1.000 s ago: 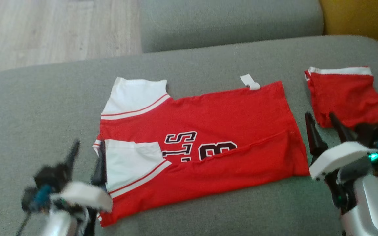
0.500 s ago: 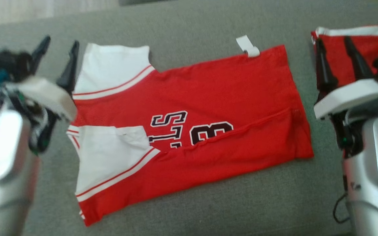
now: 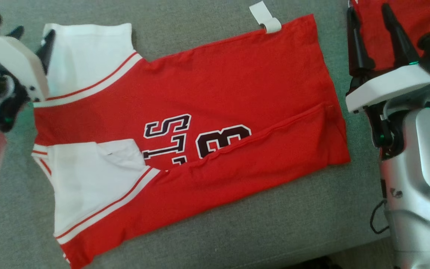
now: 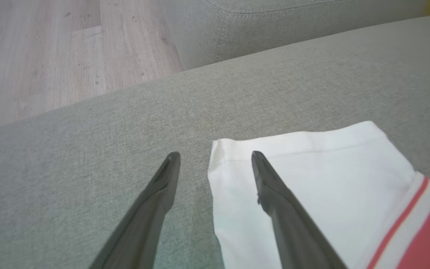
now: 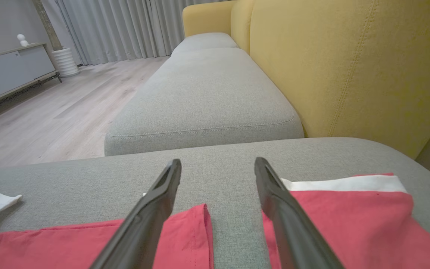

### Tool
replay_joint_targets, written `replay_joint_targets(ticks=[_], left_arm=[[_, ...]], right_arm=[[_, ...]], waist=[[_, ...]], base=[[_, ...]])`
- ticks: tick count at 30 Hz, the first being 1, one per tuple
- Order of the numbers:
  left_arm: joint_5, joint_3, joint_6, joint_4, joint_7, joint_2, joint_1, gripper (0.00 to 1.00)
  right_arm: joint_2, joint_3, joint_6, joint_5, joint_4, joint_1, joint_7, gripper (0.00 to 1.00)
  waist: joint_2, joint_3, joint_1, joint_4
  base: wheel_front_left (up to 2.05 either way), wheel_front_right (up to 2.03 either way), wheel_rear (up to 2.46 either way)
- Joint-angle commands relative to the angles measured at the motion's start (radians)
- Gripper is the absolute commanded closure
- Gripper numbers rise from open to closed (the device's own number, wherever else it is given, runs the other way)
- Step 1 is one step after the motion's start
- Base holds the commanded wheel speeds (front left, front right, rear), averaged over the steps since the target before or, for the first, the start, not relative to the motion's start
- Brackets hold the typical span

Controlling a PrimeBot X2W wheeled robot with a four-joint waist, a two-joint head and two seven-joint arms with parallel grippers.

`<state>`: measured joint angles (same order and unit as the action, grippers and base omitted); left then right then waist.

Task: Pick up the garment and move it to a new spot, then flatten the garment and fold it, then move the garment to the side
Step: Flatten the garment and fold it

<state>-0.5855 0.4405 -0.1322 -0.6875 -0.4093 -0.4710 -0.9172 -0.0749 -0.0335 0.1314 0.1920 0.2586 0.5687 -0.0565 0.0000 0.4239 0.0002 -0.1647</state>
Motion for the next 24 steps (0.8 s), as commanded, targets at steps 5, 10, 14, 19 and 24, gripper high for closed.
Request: replay_joint_targets(ticks=[5,10,14,19,24], left_arm=[[-0.041,0.009,0.002,-0.050,-0.031,-0.081,-0.109,0.00],[-0.081,0.058,0.002,-0.071,-0.053,-0.084,-0.129,0.00],[-0.117,0.092,0.002,-0.090,-0.090,-0.087,-0.130,0.00],[-0.181,0.130,0.002,-0.080,-0.127,-0.083,-0.126,1.00],[-0.196,0.142,0.002,-0.071,-0.024,-0.069,-0.129,1.00]], right_arm=[[0.020,-0.024,-0.001,0.015,-0.042,0.048,0.016,0.00],[0.022,-0.015,-0.001,0.011,-0.033,0.056,0.019,0.00],[0.023,-0.008,-0.001,0.005,-0.025,0.062,0.020,0.00],[0.024,0.002,-0.001,-0.009,-0.018,0.071,0.013,0.00],[0.000,-0.037,-0.001,0.033,0.011,0.074,-0.038,0.00]], waist=[[0.0000,0.050,-0.0002,-0.027],[0.0000,0.061,-0.0002,-0.034],[0.0000,0.061,-0.0002,-0.038],[0.0000,0.054,-0.0002,-0.030],[0.0000,0.019,-0.0002,0.006]], base=[[0.00,0.00,0.00],[0.00,0.00,0.00],[0.00,0.00,0.00],[0.00,0.00,0.00],[0.00,0.00,0.00]])
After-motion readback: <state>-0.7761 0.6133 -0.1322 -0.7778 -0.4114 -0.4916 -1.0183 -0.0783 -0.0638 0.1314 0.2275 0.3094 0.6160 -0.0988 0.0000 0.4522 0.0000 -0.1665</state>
